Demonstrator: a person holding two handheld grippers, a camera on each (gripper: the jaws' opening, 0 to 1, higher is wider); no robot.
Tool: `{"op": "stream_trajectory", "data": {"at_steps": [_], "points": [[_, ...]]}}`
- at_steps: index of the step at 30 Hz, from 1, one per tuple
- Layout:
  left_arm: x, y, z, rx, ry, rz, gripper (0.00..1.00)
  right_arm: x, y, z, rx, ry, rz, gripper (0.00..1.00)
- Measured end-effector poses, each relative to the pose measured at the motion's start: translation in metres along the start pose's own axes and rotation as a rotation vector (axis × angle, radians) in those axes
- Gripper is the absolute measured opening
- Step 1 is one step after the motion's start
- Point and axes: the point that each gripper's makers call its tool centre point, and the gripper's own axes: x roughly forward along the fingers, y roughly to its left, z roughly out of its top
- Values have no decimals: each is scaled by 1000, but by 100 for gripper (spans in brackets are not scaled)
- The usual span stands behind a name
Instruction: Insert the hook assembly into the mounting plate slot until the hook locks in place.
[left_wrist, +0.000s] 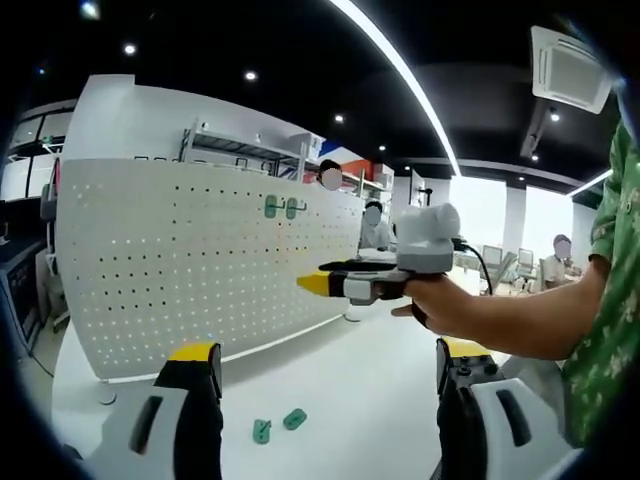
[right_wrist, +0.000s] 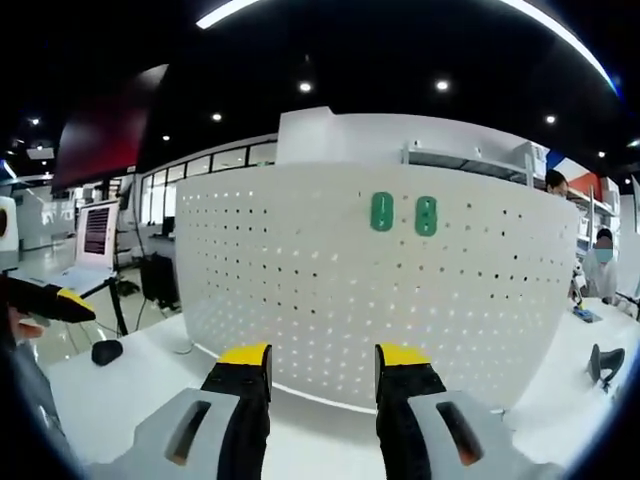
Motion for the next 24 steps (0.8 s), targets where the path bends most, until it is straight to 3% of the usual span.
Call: {"op": "stream_trajectory", "data": {"at_steps": [24], "points": [[-2,-14,-9,-4,10,-8,91,-41,21,-32,-25,45,50,41]]}}
